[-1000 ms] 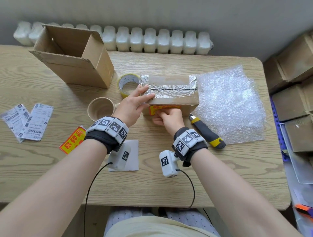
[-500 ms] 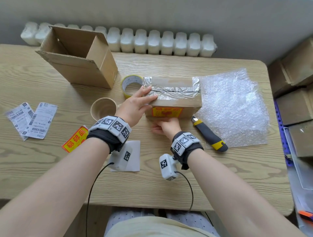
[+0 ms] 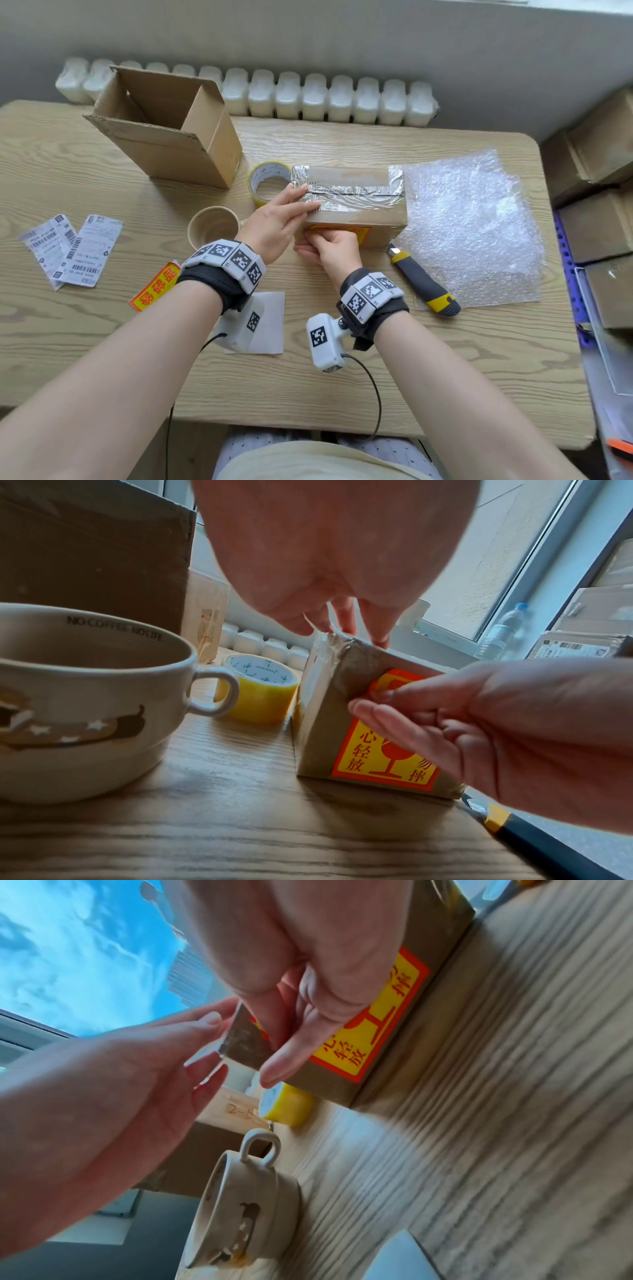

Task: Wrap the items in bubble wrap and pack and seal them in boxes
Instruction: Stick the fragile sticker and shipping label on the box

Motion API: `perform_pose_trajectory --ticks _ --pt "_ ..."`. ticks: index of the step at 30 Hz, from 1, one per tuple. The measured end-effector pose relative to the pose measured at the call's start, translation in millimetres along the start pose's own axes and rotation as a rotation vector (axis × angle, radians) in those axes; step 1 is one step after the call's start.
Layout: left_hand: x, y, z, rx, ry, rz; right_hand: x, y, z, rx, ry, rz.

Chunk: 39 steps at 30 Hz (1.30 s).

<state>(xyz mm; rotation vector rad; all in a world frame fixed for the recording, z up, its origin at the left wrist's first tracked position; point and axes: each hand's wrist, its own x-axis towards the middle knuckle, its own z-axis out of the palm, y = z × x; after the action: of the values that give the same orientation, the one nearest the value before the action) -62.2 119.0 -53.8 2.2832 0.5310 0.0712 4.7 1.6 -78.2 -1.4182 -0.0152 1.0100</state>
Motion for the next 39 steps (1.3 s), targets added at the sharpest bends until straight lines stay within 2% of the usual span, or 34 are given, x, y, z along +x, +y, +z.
perform_pose_trajectory --ticks 8,10,13,16,19,22,25,28,31,33,36,39 --pt "2.1 3.0 -2.5 0.021 -0.031 -0.020 -11.1 -8.4 -8.2 -0.110 -0.004 -0.163" --pt "2.9 5.2 -4.9 0.071 -0.030 -0.011 -14.2 -5.2 -16.1 -0.187 -0.007 -0.150" --pt "4.3 9.5 -9.9 0.166 -0.019 0.011 -13.5 6.3 -32.4 -0.330 0.004 -0.046" --pt "5.1 18.1 -11.1 0.338 -0.051 0.017 -2.1 8.2 -49.5 -0.342 0.121 0.037" --pt "6.6 27.6 -5.4 0.490 -0.012 0.026 5.9 -4.9 -63.0 -0.309 0.186 0.018" --pt "5.0 27.4 3.6 0.443 0.049 0.033 7.1 -10.4 -81.5 -0.334 0.225 0.004" --pt "-2.5 22.6 7.4 0.314 0.088 0.064 1.5 -11.7 -96.7 -0.599 0.251 -0.038" --pt "-15.8 19.8 6.4 0.308 0.160 0.142 -14.4 -21.0 -94.1 -1.078 0.170 -0.111" --pt "-38.1 22.6 2.0 0.367 0.212 0.174 -30.1 -27.2 -75.1 -1.389 0.072 -0.206" --pt "-55.7 17.7 2.6 0.433 0.141 0.179 -35.6 -29.0 -58.1 -1.531 0.005 -0.258" --pt "-75.4 3.4 -0.6 0.536 0.031 0.113 -41.9 -36.5 -26.6 -1.662 -0.065 -0.354" --pt "-85.3 1.2 -21.7 0.583 -0.042 -0.077 -45.9 -47.5 12.2 -1.700 -0.070 -0.511"
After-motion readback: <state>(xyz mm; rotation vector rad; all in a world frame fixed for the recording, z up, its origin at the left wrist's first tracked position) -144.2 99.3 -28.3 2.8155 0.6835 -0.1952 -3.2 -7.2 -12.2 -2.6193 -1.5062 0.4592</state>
